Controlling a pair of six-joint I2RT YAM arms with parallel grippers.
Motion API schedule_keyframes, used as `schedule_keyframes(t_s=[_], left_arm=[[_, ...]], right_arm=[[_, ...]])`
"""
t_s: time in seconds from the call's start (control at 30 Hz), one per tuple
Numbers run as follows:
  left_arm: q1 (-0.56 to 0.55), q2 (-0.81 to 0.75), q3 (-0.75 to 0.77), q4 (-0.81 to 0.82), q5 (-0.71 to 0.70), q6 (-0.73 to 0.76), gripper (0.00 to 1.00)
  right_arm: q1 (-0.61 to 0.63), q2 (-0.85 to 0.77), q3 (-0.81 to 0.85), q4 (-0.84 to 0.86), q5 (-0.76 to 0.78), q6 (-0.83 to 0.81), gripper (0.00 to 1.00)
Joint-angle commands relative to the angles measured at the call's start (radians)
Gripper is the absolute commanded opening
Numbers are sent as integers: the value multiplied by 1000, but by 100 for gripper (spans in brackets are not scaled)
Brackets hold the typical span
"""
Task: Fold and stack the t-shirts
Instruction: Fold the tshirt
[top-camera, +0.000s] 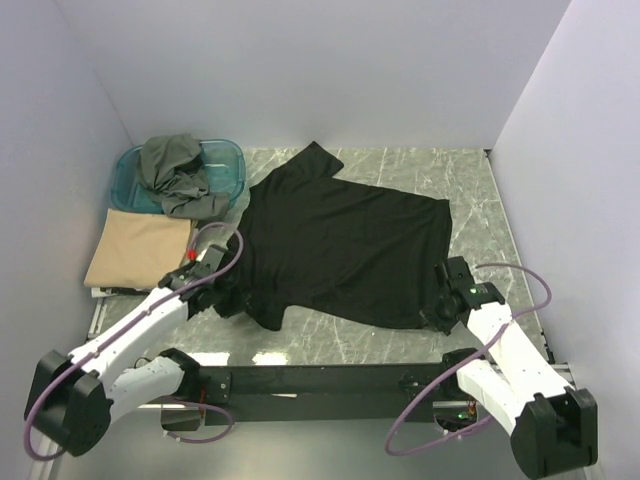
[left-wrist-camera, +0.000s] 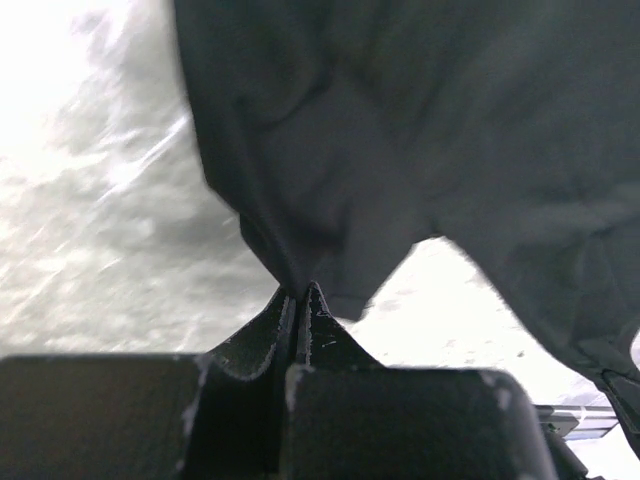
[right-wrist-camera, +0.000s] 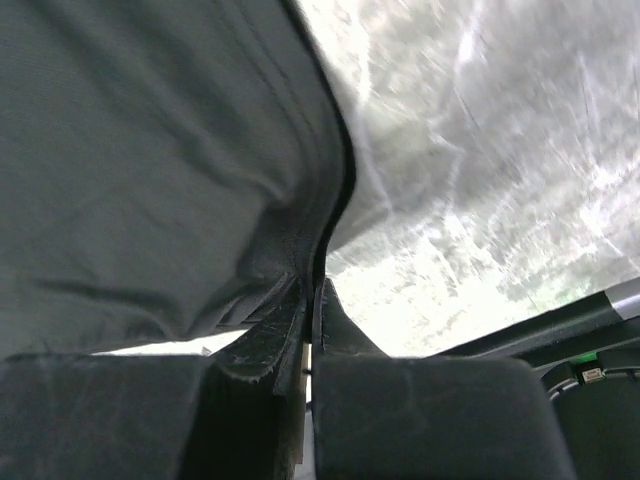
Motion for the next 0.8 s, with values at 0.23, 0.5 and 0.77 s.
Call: schedule_keyframes(t_s=[0.23, 0.5, 0.77], left_arm=[[11, 203, 252, 138, -13, 121, 1], [37, 379, 416, 144, -4, 198, 1], [64, 476, 573, 141, -50, 224, 1]], right_arm=[[-6, 144, 196, 101, 38, -155, 0], [-33, 251, 318, 95, 60, -239, 0], [-95, 308, 376, 112, 46, -281, 0]])
